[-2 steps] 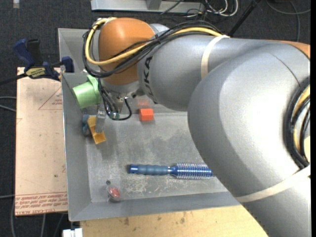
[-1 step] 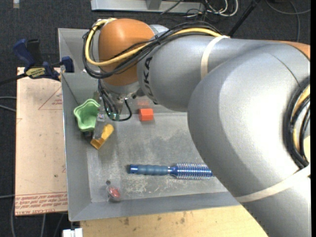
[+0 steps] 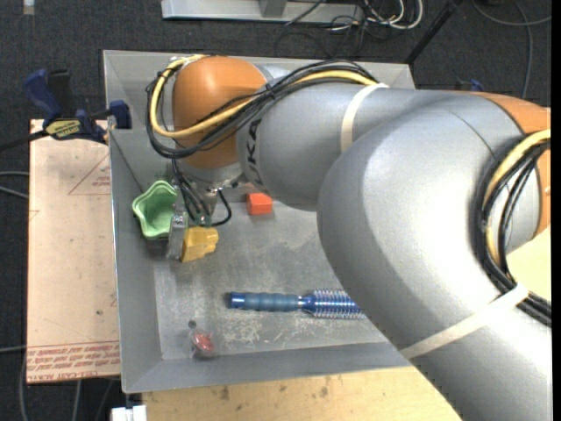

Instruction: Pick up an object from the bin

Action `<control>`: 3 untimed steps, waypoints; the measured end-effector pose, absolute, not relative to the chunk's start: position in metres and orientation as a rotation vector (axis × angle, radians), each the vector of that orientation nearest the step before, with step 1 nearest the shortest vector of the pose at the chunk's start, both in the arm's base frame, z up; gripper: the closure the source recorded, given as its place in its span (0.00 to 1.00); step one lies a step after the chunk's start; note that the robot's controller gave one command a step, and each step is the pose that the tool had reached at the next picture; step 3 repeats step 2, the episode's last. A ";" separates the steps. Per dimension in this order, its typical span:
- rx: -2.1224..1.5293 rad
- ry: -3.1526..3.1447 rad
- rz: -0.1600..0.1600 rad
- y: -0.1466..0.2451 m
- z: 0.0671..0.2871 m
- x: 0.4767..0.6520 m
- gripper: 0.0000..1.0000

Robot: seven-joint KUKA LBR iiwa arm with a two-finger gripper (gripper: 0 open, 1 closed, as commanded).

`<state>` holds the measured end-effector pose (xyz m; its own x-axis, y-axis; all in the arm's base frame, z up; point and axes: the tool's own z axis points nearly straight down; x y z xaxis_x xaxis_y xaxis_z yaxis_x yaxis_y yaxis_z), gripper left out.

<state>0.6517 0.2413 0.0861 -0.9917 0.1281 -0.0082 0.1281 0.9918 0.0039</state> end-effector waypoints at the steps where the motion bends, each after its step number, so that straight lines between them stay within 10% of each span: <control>1: 0.204 3.125 0.001 0.240 0.086 0.653 1.00; 2: -0.461 3.102 0.002 0.203 0.201 0.620 1.00; 3: -0.461 3.102 0.002 0.203 0.201 0.620 1.00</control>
Offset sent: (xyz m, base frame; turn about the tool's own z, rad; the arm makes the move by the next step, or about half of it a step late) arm 0.0000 0.0000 0.0000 0.0000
